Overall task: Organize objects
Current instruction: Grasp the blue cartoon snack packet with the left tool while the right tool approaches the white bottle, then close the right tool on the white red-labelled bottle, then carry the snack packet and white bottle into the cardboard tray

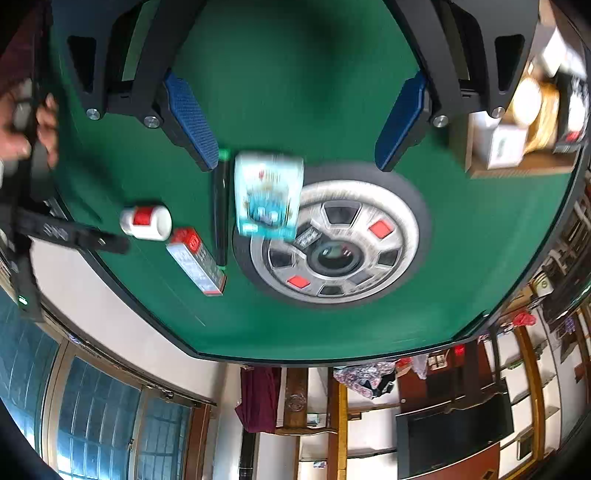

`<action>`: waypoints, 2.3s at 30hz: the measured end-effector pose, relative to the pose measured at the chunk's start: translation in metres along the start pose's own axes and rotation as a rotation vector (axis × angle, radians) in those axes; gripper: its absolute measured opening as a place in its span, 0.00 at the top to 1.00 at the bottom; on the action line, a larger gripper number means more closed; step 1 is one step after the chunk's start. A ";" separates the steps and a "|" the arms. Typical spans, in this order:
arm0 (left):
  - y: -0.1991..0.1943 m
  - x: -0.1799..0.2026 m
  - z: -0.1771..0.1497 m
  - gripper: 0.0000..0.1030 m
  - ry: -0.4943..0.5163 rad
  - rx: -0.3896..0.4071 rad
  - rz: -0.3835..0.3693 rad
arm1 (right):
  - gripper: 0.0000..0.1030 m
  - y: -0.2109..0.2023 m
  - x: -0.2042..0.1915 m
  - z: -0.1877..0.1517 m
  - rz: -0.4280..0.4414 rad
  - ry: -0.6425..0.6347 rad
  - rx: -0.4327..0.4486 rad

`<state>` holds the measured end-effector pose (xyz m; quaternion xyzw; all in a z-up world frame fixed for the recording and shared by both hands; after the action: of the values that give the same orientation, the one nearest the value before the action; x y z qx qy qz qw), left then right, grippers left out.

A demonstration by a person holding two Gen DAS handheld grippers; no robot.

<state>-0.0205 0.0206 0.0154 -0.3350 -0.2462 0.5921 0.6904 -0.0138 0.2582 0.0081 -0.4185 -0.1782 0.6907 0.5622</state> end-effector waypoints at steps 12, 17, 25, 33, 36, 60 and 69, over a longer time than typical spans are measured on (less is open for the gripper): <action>0.056 0.012 0.015 0.18 0.011 -0.077 -0.016 | 0.05 0.002 0.002 -0.001 0.044 0.044 -0.009; 0.069 0.021 0.014 0.53 0.068 -0.121 -0.055 | 0.05 0.004 -0.001 -0.003 0.043 0.035 -0.015; 0.070 0.026 0.018 0.54 0.117 -0.107 -0.032 | 0.05 0.007 -0.005 -0.008 0.060 0.041 -0.028; 0.076 0.043 0.017 0.46 0.183 -0.121 -0.009 | 0.05 0.009 -0.013 -0.010 0.048 -0.002 -0.026; 0.068 0.050 0.016 0.58 0.202 -0.108 0.002 | 0.05 0.010 -0.013 -0.011 0.039 -0.016 -0.026; -0.062 -0.014 -0.047 0.58 -0.022 -0.013 -0.136 | 0.32 0.030 -0.066 -0.020 -0.042 -0.398 -0.017; -0.084 -0.056 -0.069 0.57 -0.148 0.002 -0.122 | 0.34 0.050 -0.064 -0.045 -0.011 -0.415 -0.077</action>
<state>0.0749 -0.0524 0.0363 -0.2742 -0.3158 0.5724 0.7053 -0.0087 0.1737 -0.0300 -0.2877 -0.3187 0.7517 0.5007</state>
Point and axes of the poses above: each gripper's, at about its wrist camera, not at the fingertips, and y roughly the way its jaws point, x to its right, z to its top, the point moved 7 cm from there along y, roughly the way its jaws point, and after that the axes turned 8 degrees about z, right-handed, at the moved point
